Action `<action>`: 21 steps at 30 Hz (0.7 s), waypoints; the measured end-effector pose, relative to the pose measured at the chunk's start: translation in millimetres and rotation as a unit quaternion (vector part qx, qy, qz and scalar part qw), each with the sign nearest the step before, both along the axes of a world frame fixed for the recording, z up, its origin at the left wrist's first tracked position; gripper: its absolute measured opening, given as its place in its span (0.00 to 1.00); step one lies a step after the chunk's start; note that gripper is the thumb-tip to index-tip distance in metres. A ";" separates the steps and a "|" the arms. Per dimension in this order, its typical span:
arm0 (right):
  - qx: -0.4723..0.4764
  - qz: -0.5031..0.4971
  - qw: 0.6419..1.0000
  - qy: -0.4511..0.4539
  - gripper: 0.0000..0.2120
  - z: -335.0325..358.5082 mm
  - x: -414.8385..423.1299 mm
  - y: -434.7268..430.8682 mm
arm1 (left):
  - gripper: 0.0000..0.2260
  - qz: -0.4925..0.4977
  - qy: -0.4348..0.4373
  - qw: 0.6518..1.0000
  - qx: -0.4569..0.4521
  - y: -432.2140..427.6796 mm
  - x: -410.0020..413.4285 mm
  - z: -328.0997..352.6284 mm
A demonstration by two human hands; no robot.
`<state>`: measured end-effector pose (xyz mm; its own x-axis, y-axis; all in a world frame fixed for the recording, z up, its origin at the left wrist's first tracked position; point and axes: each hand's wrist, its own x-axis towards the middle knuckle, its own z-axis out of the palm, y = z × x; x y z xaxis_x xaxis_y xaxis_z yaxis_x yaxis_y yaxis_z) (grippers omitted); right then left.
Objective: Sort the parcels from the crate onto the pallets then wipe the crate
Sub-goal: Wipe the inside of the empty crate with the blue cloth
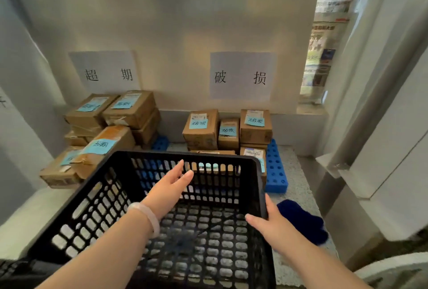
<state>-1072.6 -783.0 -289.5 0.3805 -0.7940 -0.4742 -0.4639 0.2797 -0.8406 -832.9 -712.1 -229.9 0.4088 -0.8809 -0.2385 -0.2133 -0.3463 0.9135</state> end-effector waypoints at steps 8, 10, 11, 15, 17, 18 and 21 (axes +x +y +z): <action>-0.027 -0.073 0.996 0.051 0.42 7.9 20.6 16.2 | 0.25 0.126 -0.106 0.986 0.007 78.9 136.7 -3.1; -0.027 -0.094 0.994 0.054 0.40 8.6 25.7 19.2 | 0.26 0.115 -0.188 0.974 0.053 90.6 175.1 -11.0; -0.027 -0.102 0.993 0.049 0.38 9.2 27.8 21.0 | 0.27 0.105 -0.209 0.969 0.084 95.2 191.9 -15.8; -0.037 -0.131 0.989 0.051 0.35 18.4 31.3 28.7 | 0.29 0.059 -0.121 0.978 0.161 110.2 220.5 -26.1; -0.037 -0.159 0.985 0.053 0.34 21.5 36.5 35.2 | 0.28 0.035 -0.078 0.983 0.160 115.3 229.9 -29.0; -0.037 -0.171 0.983 0.055 0.34 22.5 38.5 39.0 | 0.27 0.031 -0.060 0.986 0.149 116.3 235.7 -30.8; -0.041 -0.192 0.979 0.051 0.33 24.4 45.9 57.1 | 0.28 0.030 -0.026 0.989 0.141 117.3 253.0 -39.5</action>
